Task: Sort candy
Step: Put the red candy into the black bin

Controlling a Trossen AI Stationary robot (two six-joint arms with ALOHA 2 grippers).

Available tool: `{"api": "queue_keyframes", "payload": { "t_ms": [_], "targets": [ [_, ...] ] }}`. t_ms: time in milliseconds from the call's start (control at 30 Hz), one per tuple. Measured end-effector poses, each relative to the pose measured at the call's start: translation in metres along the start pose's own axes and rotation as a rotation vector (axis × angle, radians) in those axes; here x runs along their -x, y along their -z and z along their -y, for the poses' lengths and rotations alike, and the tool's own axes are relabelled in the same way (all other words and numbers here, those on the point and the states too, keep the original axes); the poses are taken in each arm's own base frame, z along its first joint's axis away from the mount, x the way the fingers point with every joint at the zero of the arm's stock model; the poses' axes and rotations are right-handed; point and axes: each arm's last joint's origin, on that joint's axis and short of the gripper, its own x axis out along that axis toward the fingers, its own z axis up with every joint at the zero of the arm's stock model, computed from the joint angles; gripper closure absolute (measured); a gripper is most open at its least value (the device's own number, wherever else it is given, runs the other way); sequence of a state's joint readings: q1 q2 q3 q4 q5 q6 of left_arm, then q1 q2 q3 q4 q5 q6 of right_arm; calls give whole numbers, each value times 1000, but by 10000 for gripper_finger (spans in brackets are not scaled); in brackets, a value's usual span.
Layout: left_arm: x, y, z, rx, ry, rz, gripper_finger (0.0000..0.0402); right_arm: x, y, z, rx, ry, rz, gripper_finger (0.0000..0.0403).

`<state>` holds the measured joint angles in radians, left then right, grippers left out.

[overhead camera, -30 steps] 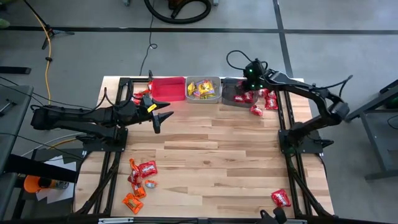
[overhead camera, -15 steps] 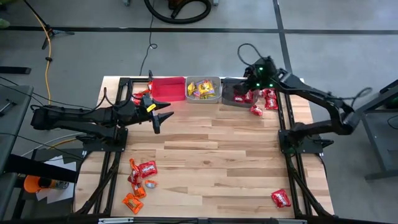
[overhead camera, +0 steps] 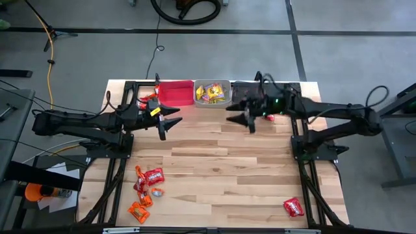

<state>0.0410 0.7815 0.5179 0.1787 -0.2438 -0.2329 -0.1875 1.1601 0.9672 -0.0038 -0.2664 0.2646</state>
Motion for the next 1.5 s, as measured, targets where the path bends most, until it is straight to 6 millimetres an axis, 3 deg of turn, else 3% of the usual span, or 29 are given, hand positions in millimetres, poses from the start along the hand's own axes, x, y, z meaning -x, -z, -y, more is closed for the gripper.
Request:
{"api": "queue_keyframes", "payload": {
  "t_ms": [167,433,533,733,867,1033,1233,1500],
  "targets": [
    [0,0,2,1,39,-9,195,-25,13,-19,190,-6,0,155],
    [2,0,8,88,106,-66,195,-41,20,-22,58,-27,11,155],
    [4,-5,13,77,104,-239,195,-40,18,-23,13,-25,23,155],
    [12,0,30,89,29,-796,195,-39,17,-23,-116,-26,22,155],
    [16,24,48,171,-36,-1134,195,-39,21,-23,-146,-32,-15,155],
    [18,67,77,163,-150,-1388,195,-38,28,-23,-92,-57,-100,155],
    [14,110,102,120,-303,-1478,195,-37,40,-20,-15,-53,-224,155],
    [0,152,111,83,-442,-1513,195,-33,50,-15,53,-29,-338,155]
  ]
}}
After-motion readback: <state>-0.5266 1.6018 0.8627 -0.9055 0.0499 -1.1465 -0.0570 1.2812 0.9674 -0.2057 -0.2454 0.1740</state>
